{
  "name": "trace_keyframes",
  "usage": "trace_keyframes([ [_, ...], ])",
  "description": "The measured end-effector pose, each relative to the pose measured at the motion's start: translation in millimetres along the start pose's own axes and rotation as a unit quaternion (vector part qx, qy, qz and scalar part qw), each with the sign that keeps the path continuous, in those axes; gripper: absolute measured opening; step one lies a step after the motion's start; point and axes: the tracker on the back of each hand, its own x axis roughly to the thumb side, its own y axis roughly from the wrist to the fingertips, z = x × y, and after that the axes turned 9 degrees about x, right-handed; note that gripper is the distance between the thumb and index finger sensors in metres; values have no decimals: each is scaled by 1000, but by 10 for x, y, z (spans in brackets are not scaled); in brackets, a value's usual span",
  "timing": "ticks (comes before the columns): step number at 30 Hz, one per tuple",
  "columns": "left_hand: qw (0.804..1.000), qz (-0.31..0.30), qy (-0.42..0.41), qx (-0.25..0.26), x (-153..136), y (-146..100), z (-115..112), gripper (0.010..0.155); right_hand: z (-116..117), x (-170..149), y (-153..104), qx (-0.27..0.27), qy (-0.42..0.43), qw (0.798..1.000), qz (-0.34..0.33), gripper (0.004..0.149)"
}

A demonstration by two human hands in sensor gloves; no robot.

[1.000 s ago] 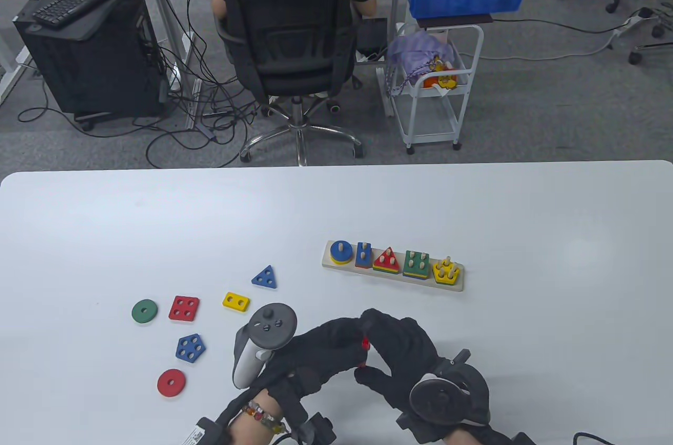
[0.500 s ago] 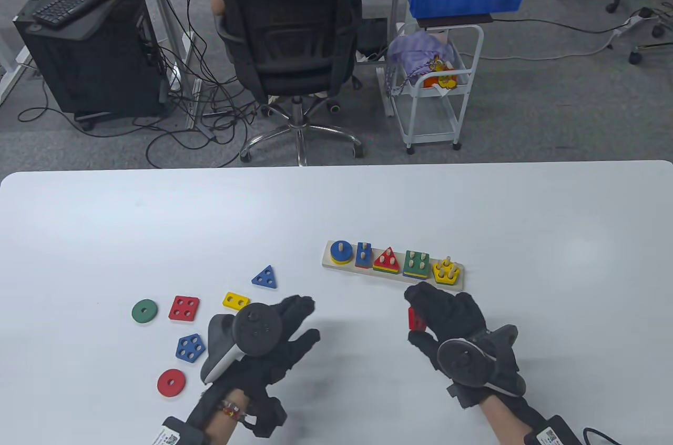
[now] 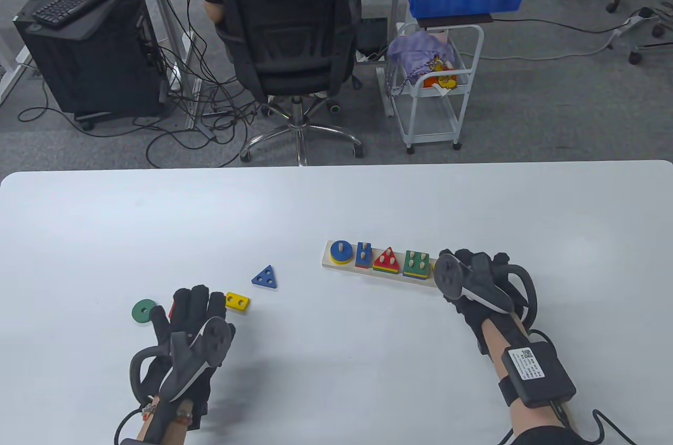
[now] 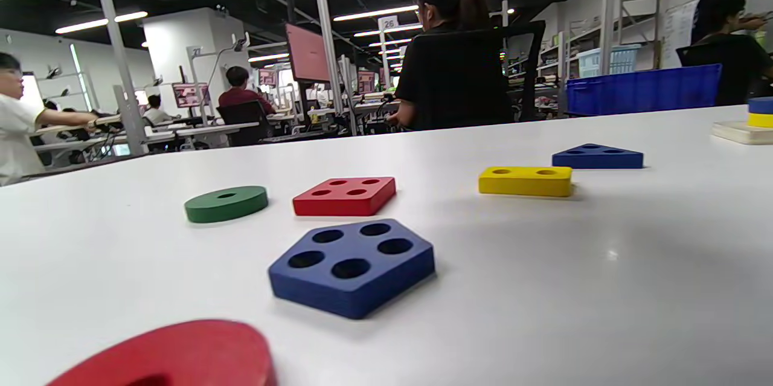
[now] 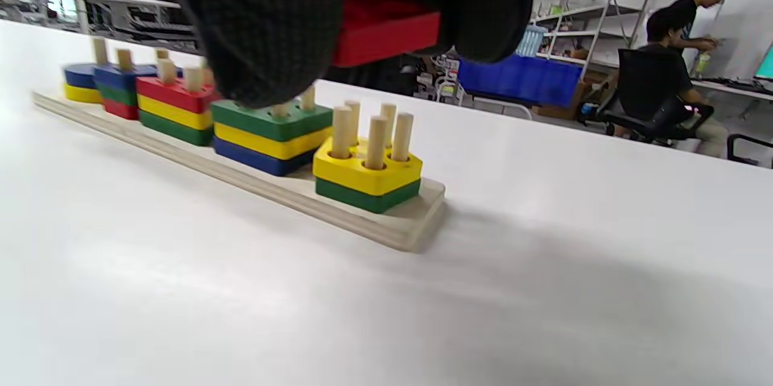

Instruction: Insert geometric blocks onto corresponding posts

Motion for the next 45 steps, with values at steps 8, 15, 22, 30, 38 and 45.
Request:
trace_keyframes([
  [8, 1000, 4, -12, -27, -56, 13, -55, 65, 99, 61, 305, 20, -2, 999, 32, 69],
  [15, 999, -8, -19, -41, -12, 13, -62, 65, 154, 58, 422, 36, 2, 998, 50, 69],
  [22, 998, -11, -25, -50, -2, 14, -60, 65, 202, 63, 451, 38, 11, 998, 46, 71],
  [30, 998, -7, -34, -59, -20, 22, -73, 65, 216, 12, 205, -3, 41, 999, 5, 74],
  [38, 997, -13, -38, -62, -3, 15, -91, 65, 261, 31, -545, -44, 103, 989, -100, 69],
  [45, 997, -22, -38, -63, 50, 2, -111, 69, 548, 50, -788, -27, 110, 987, -118, 67],
])
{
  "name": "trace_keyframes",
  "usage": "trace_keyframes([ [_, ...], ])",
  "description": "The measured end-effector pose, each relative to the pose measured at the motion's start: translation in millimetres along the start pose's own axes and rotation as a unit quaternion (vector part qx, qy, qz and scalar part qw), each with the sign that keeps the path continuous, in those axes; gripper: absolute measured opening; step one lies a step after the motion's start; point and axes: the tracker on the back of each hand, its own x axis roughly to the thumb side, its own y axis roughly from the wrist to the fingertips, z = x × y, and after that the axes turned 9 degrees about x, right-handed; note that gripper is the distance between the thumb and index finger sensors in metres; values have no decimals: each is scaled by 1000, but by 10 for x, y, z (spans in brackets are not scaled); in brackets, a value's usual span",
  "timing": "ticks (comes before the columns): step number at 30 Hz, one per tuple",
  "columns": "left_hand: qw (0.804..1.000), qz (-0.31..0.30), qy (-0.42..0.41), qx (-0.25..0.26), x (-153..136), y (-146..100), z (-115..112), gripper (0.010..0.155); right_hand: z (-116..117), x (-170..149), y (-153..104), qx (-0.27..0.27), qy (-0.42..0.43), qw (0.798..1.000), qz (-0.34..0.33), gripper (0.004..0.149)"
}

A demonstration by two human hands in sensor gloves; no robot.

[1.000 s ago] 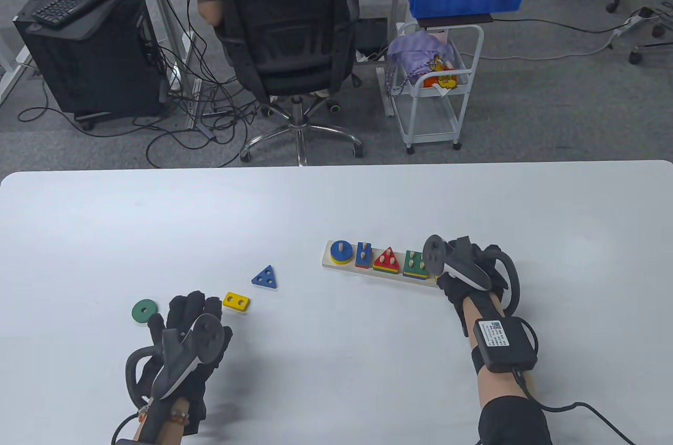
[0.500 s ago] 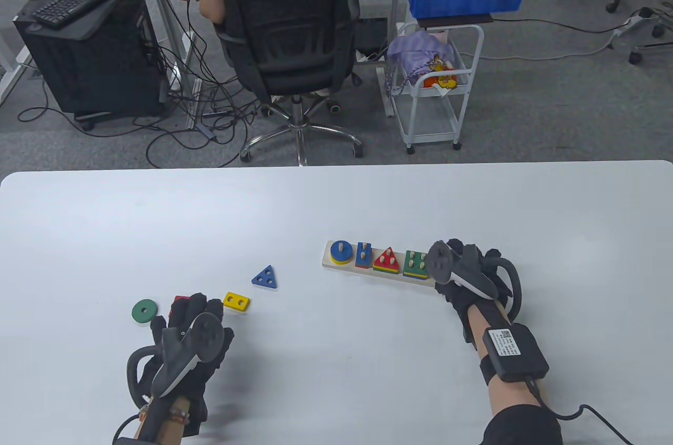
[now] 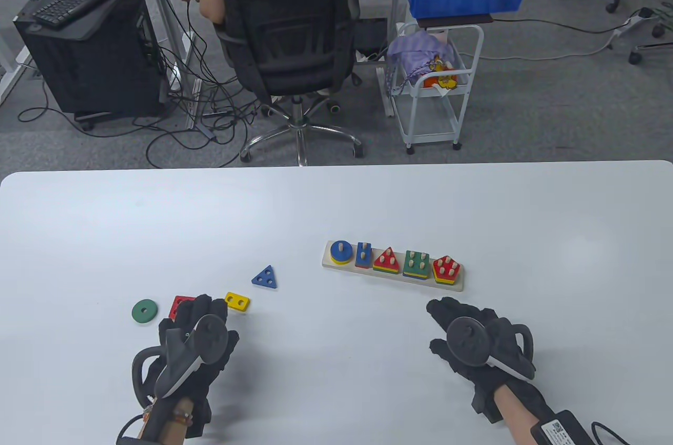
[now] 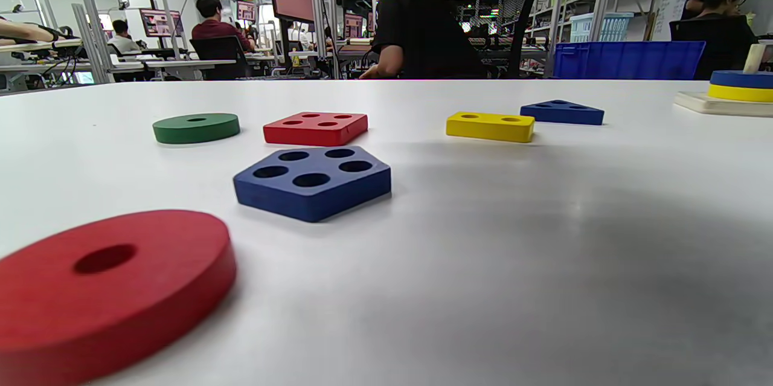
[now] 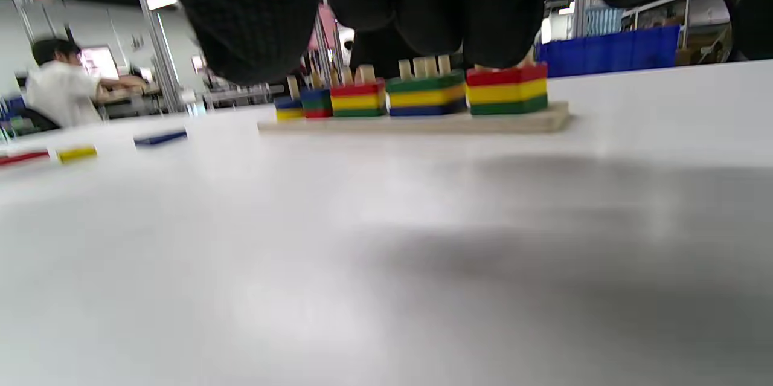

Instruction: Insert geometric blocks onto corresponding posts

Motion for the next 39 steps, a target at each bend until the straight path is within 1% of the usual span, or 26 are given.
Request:
trace_keyframes([
  [2, 1000, -6, -3, -1, 39, -6, 14, 71, -15, -1, 17, -17, 11, 1000, -5, 66],
  [4, 1000, -12, -12, 2, 89, -1, 43, 72, -44, 10, 9, -15, 17, 1000, -10, 66],
  [6, 999, -12, -34, -3, 167, 69, 59, 74, -74, 22, -8, -23, 14, 1000, -15, 66],
  [8, 998, 1, -55, -31, 273, 204, 53, 74, -106, 38, -27, -27, 17, 999, -23, 66],
  [9, 996, 13, -60, -56, 346, 301, 48, 74, -118, 49, -40, -29, 21, 999, -28, 66],
  [13, 985, 68, -90, -132, 623, 675, -12, 74, -114, 83, -74, -29, 11, 999, -36, 66],
  [15, 983, 92, -64, -146, 750, 832, -55, 73, -103, 91, -90, -26, 2, 999, -37, 65],
  [17, 985, 101, -17, -140, 851, 943, -93, 71, -98, 95, -95, -25, 2, 999, -39, 65],
  [18, 986, 105, 31, -128, 925, 1020, -126, 69, -97, 100, -98, -23, 3, 999, -42, 64],
  [19, 985, 106, 58, -123, 965, 1061, -150, 69, -92, 106, -99, -21, 5, 999, -49, 62],
  [22, 981, 106, 109, -121, 1083, 1156, -230, 70, -85, 133, -103, -15, 9, 998, -60, 61],
  [25, 979, 113, 125, -117, 1157, 1222, -284, 70, -90, 158, -100, -13, 5, 998, -66, 62],
  [28, 975, 131, 131, -125, 1200, 1267, -374, 69, -88, 161, -98, -14, 7, 997, -69, 61],
  [30, 977, 133, 136, -93, 1225, 1274, -390, 65, -86, 158, -94, -13, 7, 998, -68, 61],
  [31, 978, 131, 137, -89, 1230, 1283, -393, 65, -88, 158, -91, -13, 8, 998, -67, 61],
  [35, 978, 137, 128, -97, 1228, 1289, -385, 64, -70, 170, -73, -9, 9, 998, -68, 60],
  [37, 979, 133, 114, -109, 1236, 1301, -407, 69, -56, 184, -70, -4, 4, 998, -68, 60],
  [38, 978, 137, 116, -108, 1252, 1307, -421, 68, -47, 194, -69, -3, -1, 998, -69, 60],
  [39, 977, 137, 127, -98, 1265, 1309, -426, 65, -42, 202, -67, -2, -3, 998, -70, 60],
])
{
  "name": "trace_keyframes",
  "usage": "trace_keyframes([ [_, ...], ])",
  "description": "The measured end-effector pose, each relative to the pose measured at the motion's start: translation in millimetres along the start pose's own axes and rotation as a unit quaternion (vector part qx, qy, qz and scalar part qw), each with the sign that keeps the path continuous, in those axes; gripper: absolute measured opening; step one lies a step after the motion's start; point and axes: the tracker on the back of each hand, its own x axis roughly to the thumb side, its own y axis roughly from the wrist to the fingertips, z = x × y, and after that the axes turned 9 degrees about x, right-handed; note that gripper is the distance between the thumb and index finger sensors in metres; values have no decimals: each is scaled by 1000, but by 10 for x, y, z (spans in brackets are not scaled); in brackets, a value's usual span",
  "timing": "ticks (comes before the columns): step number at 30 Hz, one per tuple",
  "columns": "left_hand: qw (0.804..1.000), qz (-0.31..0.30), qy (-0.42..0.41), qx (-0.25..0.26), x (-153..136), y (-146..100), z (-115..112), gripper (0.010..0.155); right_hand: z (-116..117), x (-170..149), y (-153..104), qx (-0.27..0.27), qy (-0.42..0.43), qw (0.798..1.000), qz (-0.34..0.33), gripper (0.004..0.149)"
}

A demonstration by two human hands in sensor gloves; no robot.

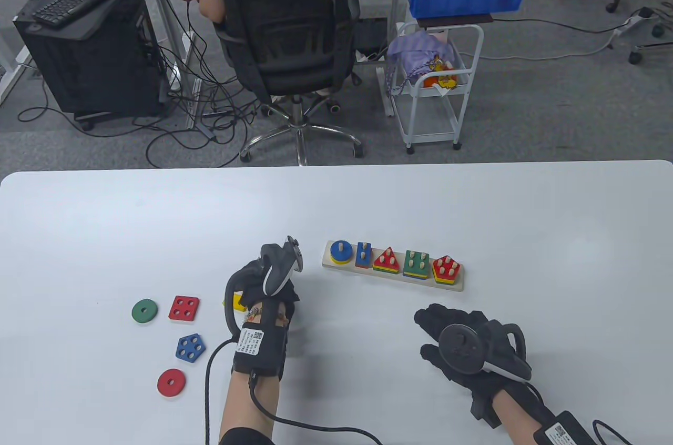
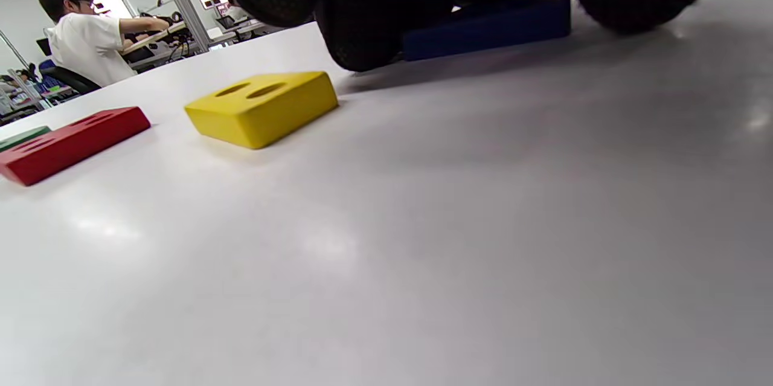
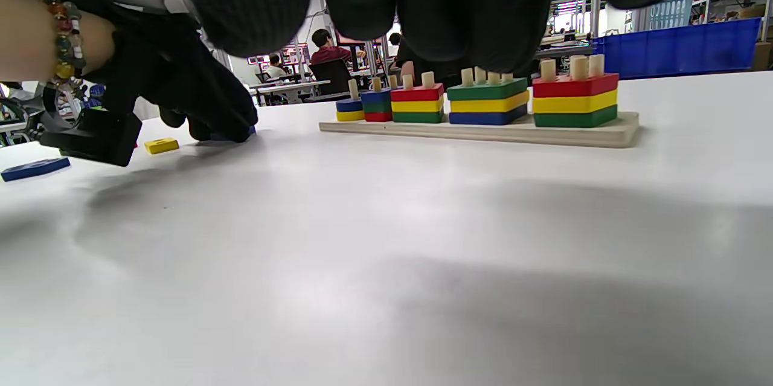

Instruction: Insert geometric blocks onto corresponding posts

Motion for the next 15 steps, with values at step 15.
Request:
trace_keyframes([
  [15, 944, -206, -259, -2, 72, -538, 460, 70, 9, -17, 61, -45, 51, 998, -6, 65],
])
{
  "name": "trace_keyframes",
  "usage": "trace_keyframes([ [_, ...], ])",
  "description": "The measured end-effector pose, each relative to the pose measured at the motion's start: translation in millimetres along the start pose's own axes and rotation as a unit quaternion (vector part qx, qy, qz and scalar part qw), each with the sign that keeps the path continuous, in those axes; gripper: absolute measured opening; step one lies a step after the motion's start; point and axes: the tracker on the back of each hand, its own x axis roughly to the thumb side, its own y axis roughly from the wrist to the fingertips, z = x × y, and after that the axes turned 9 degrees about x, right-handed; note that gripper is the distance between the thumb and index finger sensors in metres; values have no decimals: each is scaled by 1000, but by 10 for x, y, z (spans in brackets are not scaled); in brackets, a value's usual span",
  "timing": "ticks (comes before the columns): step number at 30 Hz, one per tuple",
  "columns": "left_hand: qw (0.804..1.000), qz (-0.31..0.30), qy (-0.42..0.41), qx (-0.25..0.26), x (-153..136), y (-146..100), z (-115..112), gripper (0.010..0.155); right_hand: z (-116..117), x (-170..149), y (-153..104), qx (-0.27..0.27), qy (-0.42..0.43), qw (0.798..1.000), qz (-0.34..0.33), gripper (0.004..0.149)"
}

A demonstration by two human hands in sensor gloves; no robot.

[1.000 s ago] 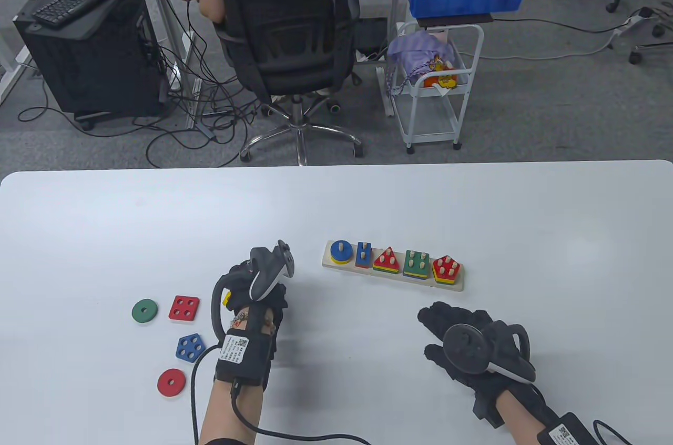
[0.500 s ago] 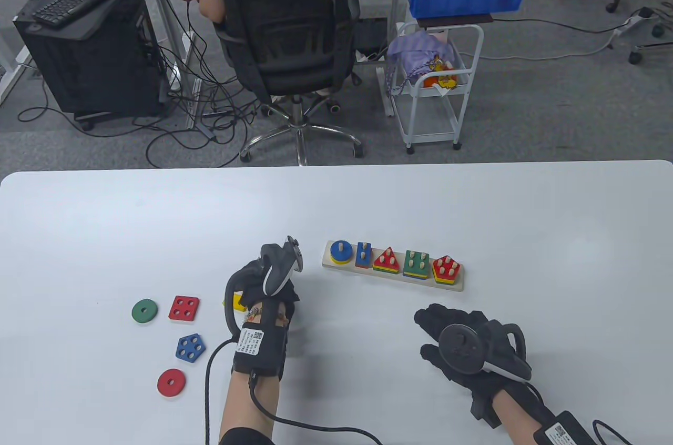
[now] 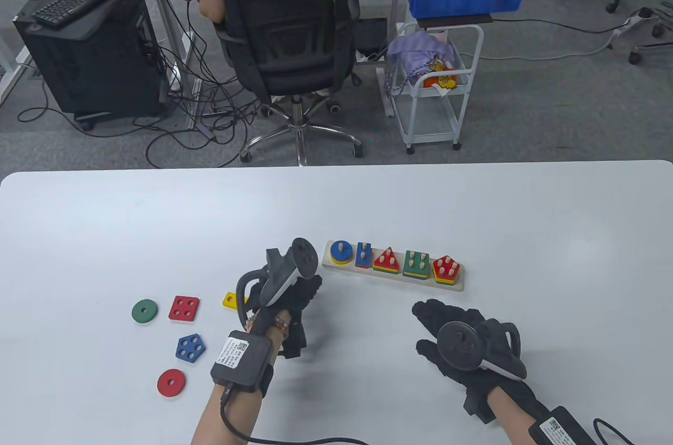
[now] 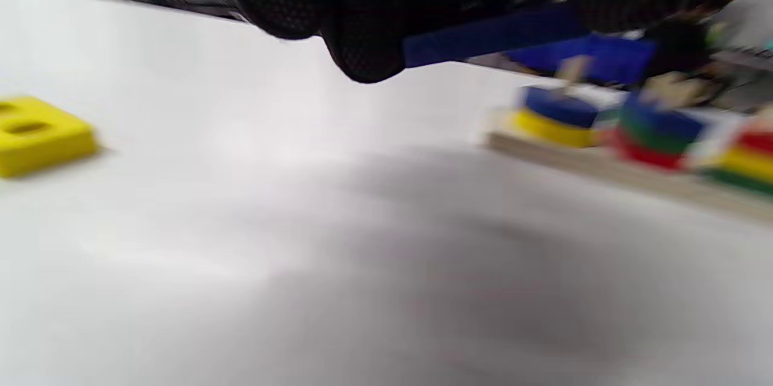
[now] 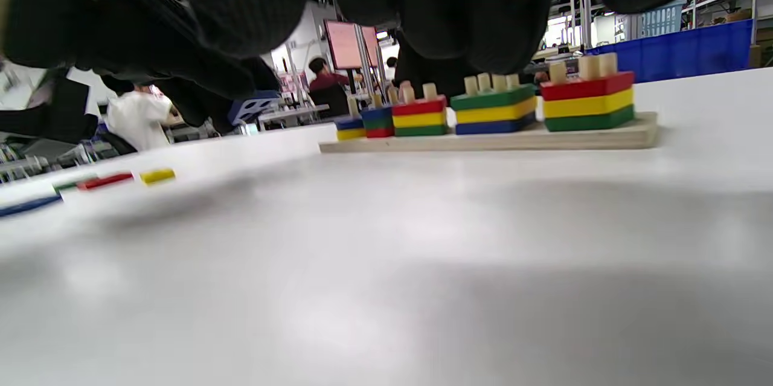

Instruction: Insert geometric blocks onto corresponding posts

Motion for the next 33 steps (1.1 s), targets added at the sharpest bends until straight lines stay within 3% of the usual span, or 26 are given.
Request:
trace_keyframes([
  [2, 994, -39, -97, -35, 124, -152, 8, 70, -17, 28, -16, -24, 45, 999, -13, 67],
  [4, 974, -65, -201, -88, 230, -292, -37, 70, -44, 73, -44, -59, 94, 993, -30, 72],
  [6, 932, -103, -307, -160, 337, -435, -137, 70, -89, 137, -86, -105, 136, 984, -51, 75],
  [9, 878, -123, -405, -226, 442, -604, -273, 70, -123, 234, -141, -144, 159, 974, -78, 80],
  [12, 845, -141, -444, -263, 491, -707, -364, 71, -115, 317, -153, -133, 127, 978, -94, 75],
  [15, 833, -135, -466, -267, 439, -771, -429, 71, -109, 370, -183, -181, 104, 973, -101, 68],
  [19, 808, -138, -499, -283, 368, -792, -481, 71, -101, 445, -193, -194, 89, 970, -120, 62],
  [21, 818, -152, -478, -282, 299, -787, -468, 71, -110, 436, -186, -195, 69, 971, -118, 62],
  [25, 904, -149, -363, -171, -50, -792, -262, 69, -149, 263, -118, -172, 62, 980, -83, 61],
  [27, 932, -137, -310, -129, -265, -799, -139, 67, -183, 196, -30, -161, 46, 983, -73, 60],
  [31, 948, -92, -296, -67, -742, -846, 82, 66, -289, 104, 251, -124, -25, 990, -57, 58],
  [33, 965, -53, -255, -10, -1073, -901, 252, 66, -347, 100, 444, -82, -47, 994, -50, 57],
])
